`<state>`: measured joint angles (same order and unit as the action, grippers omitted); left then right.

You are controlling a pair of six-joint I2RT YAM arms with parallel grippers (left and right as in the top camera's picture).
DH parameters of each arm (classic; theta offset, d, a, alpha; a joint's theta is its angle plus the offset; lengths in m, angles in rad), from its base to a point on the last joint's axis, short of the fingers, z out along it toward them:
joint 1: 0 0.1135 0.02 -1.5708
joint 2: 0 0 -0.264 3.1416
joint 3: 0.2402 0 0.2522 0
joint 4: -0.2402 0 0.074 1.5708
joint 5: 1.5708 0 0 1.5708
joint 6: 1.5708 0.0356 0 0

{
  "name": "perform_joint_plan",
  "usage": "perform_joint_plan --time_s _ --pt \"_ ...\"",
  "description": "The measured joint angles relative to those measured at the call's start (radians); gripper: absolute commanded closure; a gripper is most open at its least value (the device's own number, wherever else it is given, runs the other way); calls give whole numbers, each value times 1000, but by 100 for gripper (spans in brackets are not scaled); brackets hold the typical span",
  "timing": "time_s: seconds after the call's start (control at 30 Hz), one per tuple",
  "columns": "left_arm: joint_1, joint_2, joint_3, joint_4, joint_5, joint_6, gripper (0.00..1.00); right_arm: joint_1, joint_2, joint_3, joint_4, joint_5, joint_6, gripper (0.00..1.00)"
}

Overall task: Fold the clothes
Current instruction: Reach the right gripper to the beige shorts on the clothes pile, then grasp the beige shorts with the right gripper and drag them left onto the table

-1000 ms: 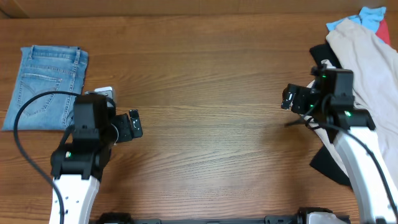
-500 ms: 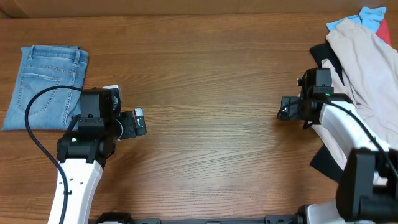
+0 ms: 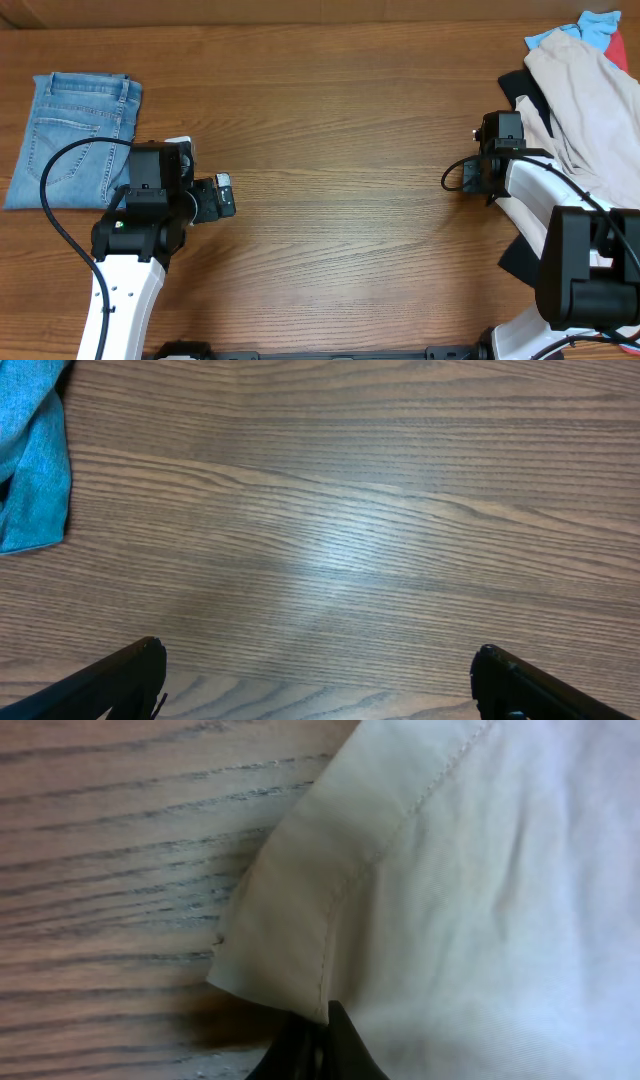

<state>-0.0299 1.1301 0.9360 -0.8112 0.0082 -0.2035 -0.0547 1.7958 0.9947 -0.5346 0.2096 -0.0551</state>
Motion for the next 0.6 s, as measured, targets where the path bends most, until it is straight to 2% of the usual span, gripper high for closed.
perform_joint_plan --time_s 0.27,0.47,0.6 --pt "0 0 0 14 7 0 0 0 -42 191 -214 83 29 96" --pt "0 0 1 34 8 0 0 10 -161 526 -452 58 40 96" --pt "0 0 2 49 8 0 0 85 -209 726 -552 -8 43 96"
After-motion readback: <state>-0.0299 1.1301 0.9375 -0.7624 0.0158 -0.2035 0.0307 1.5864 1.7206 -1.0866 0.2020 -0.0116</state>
